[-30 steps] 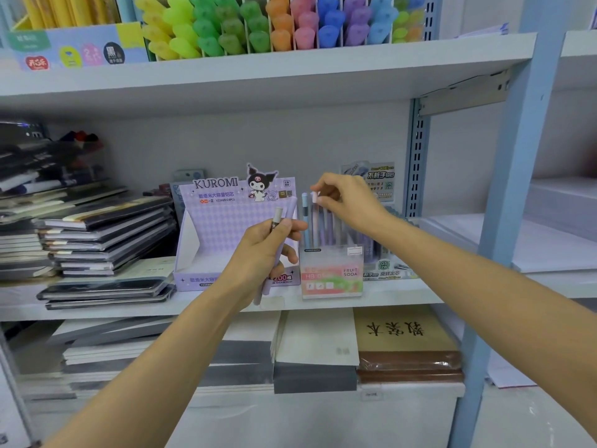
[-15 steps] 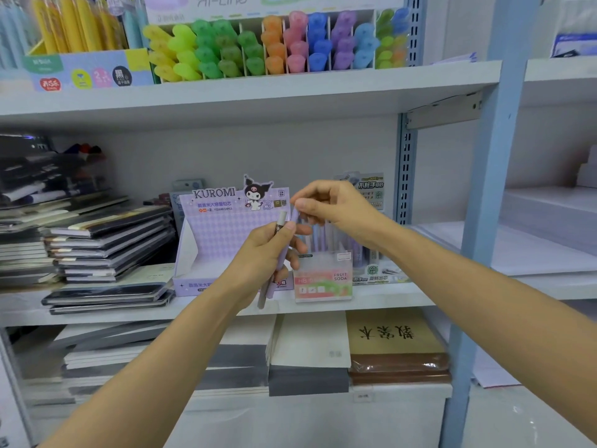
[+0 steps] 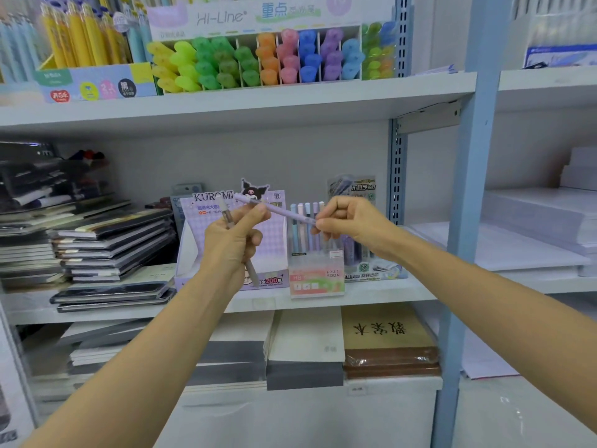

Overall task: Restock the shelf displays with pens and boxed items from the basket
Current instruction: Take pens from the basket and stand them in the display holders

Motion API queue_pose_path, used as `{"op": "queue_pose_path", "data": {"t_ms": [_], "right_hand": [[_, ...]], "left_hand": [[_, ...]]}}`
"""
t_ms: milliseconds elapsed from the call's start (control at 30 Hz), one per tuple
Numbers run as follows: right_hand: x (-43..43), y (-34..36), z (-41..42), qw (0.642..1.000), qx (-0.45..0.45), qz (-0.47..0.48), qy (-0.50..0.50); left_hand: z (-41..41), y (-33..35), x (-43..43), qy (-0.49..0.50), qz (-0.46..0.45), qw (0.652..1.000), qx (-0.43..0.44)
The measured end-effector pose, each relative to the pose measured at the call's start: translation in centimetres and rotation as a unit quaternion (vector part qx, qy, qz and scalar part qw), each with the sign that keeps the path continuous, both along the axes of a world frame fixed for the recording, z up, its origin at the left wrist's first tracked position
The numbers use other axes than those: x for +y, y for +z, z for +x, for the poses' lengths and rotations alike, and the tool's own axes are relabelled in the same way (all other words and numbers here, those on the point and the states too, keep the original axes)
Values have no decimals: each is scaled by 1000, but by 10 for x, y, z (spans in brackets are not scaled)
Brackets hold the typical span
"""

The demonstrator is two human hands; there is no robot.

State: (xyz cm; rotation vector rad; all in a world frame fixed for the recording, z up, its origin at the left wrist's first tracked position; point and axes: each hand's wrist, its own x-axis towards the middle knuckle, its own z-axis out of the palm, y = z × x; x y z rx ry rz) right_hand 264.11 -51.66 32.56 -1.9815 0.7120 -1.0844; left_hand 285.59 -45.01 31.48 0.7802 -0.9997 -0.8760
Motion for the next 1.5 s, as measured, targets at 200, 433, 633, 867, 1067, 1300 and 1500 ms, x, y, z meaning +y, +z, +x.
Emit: {"op": "queue_pose_path", "data": {"t_ms": [200,433,633,867,1067,1300,1500], "right_hand": [[17,11,18,994,36,-100,-15],[33,39,37,978,21,-205,-16],[17,37,19,964,-157,-179,-120],[-16,14,17,964,-88,-134,-214],[-34,-1,26,955,14,-169,-242],[-45,7,26,950,86,-191,-230],[-52,2,40,930,68,-253,-259]], "left_hand": [[-16,2,4,77,-23,994,-78],[-31,11,10,51,-74,969,-229],[-24,13,4,-25,20,993,-116],[-8,-5,0,-27,-42,970,-237],[-7,-17,-12,-39,-5,975,-217],[-4,-22,-16,-68,-13,970,-233],[-1,-28,-21,-53,29,974,-218]]}}
